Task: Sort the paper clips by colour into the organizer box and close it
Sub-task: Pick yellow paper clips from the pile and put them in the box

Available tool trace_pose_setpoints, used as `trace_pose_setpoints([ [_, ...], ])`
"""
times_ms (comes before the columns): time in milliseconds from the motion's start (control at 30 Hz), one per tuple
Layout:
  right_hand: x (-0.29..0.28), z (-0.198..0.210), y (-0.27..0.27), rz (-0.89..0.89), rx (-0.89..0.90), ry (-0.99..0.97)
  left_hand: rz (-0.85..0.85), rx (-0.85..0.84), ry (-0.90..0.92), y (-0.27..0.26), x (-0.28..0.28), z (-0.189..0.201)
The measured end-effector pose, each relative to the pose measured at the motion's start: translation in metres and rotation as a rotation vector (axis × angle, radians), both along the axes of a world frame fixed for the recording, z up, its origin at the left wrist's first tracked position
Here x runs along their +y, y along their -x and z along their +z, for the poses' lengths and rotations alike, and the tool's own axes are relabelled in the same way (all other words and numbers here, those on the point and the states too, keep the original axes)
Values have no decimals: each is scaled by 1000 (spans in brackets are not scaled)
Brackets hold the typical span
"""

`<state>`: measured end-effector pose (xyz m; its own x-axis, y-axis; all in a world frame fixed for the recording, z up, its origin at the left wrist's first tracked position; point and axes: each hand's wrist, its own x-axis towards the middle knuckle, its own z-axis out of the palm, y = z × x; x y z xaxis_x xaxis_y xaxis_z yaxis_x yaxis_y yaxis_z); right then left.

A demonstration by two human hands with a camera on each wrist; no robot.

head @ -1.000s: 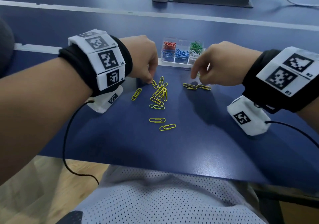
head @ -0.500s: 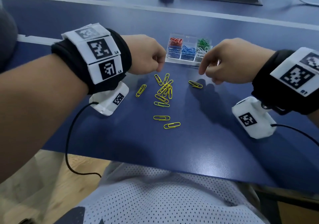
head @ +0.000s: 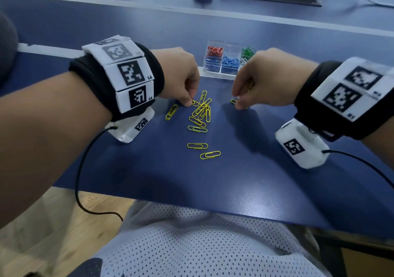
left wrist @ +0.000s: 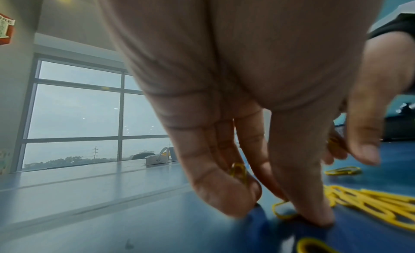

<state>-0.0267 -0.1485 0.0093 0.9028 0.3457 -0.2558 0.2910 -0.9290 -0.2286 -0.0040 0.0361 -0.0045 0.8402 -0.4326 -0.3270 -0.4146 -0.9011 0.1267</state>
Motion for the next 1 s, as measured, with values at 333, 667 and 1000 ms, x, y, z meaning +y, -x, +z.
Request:
trace_pose_setpoints([
  [333,26,-5,7,142,-66,55,74,46,180,11,4,3],
  [667,56,1,-12,268,-100,34,139,76,0,24,16,7],
  [1000,50,-3,-8,406,-83,131,95,65,-14,27,9,5],
])
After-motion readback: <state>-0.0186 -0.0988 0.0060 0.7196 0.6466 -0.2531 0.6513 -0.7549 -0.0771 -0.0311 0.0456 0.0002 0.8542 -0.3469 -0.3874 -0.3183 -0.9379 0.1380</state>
